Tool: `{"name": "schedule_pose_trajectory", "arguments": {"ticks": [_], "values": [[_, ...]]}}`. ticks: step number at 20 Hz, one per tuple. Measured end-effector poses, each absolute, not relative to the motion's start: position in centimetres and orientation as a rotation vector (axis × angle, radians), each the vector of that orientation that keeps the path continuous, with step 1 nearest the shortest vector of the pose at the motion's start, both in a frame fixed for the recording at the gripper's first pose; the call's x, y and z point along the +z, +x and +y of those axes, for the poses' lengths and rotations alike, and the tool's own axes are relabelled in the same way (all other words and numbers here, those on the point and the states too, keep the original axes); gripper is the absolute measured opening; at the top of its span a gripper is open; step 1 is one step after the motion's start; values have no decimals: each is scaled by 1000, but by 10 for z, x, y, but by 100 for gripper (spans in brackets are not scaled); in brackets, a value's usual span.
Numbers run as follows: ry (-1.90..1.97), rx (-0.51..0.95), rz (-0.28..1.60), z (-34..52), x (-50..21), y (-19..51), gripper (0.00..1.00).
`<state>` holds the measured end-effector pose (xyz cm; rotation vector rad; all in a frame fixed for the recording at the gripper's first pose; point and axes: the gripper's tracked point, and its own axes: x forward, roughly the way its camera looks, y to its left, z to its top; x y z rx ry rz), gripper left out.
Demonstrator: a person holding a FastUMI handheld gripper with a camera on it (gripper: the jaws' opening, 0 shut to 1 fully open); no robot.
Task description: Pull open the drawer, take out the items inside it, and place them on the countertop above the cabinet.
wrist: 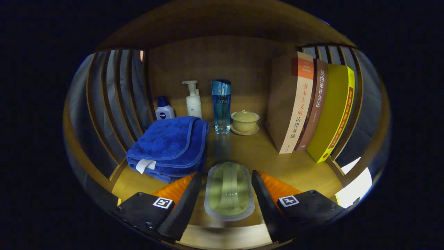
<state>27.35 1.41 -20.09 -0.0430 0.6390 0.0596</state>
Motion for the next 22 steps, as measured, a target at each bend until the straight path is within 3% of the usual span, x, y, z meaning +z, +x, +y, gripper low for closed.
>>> {"name": "schedule_pose_trajectory", "arguments": {"ticks": [1,12,22], "values": [[-42,61,627,15,-195,269,97],[-60,181,307,55,-66,181,97],[-20,142,96,35,-49,59,97]]}}
